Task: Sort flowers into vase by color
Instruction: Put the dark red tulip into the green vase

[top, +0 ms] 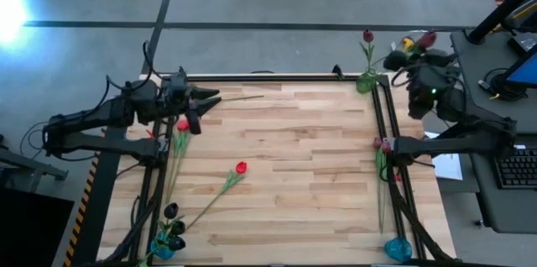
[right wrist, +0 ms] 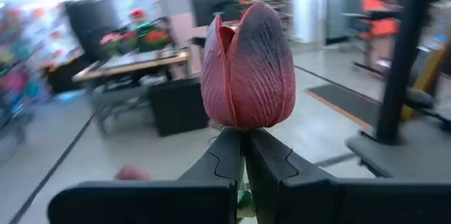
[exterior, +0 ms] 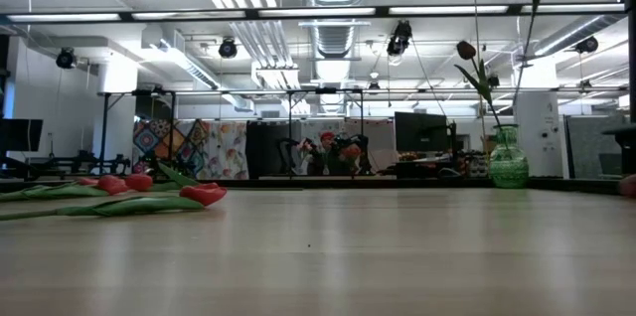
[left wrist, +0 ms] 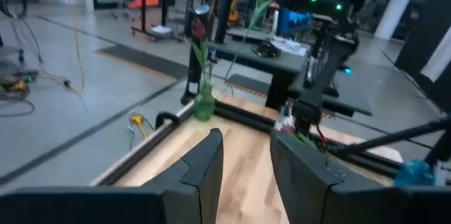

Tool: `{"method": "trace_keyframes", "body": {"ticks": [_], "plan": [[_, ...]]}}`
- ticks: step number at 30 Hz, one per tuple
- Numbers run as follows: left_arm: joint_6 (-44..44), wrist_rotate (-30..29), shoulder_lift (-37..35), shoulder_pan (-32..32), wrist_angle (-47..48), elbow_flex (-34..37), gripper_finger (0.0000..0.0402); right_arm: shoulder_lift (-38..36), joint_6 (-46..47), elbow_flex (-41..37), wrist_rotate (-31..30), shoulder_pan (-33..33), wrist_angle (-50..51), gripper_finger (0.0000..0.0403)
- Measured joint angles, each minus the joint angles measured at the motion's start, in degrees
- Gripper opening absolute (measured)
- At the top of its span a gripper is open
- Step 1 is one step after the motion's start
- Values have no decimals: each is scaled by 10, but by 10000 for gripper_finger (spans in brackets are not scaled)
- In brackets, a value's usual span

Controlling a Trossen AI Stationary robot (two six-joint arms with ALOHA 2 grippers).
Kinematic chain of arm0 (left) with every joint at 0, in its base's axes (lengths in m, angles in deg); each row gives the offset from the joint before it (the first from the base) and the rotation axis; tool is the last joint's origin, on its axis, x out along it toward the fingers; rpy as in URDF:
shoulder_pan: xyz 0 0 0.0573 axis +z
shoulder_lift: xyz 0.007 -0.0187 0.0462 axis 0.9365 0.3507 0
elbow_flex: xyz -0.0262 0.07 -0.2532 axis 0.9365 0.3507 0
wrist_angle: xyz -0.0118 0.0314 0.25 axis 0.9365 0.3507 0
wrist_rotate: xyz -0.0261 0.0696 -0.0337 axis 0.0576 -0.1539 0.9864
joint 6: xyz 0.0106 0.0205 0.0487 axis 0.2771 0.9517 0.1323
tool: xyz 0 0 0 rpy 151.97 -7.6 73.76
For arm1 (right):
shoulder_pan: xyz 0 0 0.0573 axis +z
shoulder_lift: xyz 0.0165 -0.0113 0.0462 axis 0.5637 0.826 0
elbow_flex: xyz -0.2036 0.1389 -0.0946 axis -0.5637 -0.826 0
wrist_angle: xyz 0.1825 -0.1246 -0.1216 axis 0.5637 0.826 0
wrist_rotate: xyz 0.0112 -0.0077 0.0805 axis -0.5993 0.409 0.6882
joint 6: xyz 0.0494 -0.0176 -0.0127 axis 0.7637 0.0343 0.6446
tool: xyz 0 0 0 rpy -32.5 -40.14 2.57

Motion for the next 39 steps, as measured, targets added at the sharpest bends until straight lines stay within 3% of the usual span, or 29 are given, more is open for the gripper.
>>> {"method": "trace_keyframes", "body": {"ticks": [4, 8, 13, 26, 34, 39], "plan": [[11, 0, 19, 0, -35, -1, 107, 26, 1, 0, 75, -80, -51, 9], [-5, 1, 33, 0, -11, -19, 107, 63, -12, 1, 122, -162, -94, 9], [-23, 1, 39, 0, 50, -42, 107, 96, -9, 0, 142, -219, -95, 9], [-29, 1, 39, 0, 53, -45, 107, 146, 10, 0, 210, -283, -76, 11], [-32, 0, 39, 0, 48, -45, 107, 148, 168, -11, 219, -284, 100, 12], [-40, 9, 40, -1, 48, -44, 107, 144, 192, -43, 259, -284, 119, 12]]}}
